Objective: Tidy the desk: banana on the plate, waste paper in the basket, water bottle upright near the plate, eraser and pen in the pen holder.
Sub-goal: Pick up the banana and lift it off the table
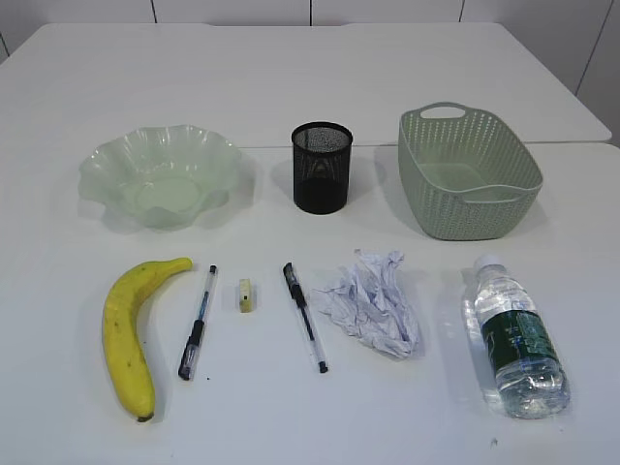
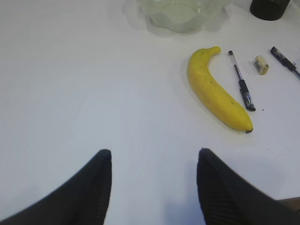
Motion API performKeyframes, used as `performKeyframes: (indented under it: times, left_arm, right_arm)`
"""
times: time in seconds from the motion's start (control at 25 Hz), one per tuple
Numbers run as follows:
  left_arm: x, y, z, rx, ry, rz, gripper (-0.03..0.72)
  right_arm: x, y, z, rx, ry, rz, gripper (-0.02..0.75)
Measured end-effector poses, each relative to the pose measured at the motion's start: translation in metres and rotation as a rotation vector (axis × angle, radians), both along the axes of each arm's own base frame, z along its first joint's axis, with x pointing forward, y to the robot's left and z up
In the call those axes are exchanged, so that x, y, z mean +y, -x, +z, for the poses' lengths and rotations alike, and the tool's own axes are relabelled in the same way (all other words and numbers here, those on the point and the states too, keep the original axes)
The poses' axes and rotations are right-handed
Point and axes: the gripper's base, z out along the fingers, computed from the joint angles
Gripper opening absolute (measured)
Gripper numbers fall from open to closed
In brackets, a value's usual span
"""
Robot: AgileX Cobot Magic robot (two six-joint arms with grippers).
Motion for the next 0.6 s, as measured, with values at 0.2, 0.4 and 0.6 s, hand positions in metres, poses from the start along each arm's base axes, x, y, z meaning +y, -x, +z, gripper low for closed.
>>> performKeyframes:
  times: [0.2, 0.4, 0.6]
  left_arm:
    - [0.0000, 0.0000, 0.0000, 0.000, 0.000, 0.000, 0.403]
    - [0.0000, 0.0000, 0.0000, 0.000, 0.000, 0.000, 0.403]
    - [-0.0001, 0.0000, 0.0000, 0.000, 0.001, -0.001, 0.382]
  right_arm:
    - [0.0000, 0.0000, 0.0000, 0.000, 0.000, 0.000, 0.463]
    - [0.0000, 0.0000, 0.0000, 0.000, 0.000, 0.000, 0.463]
    - [0.0000, -0.0001, 0.0001, -0.002, 0.000, 0.000, 0.463]
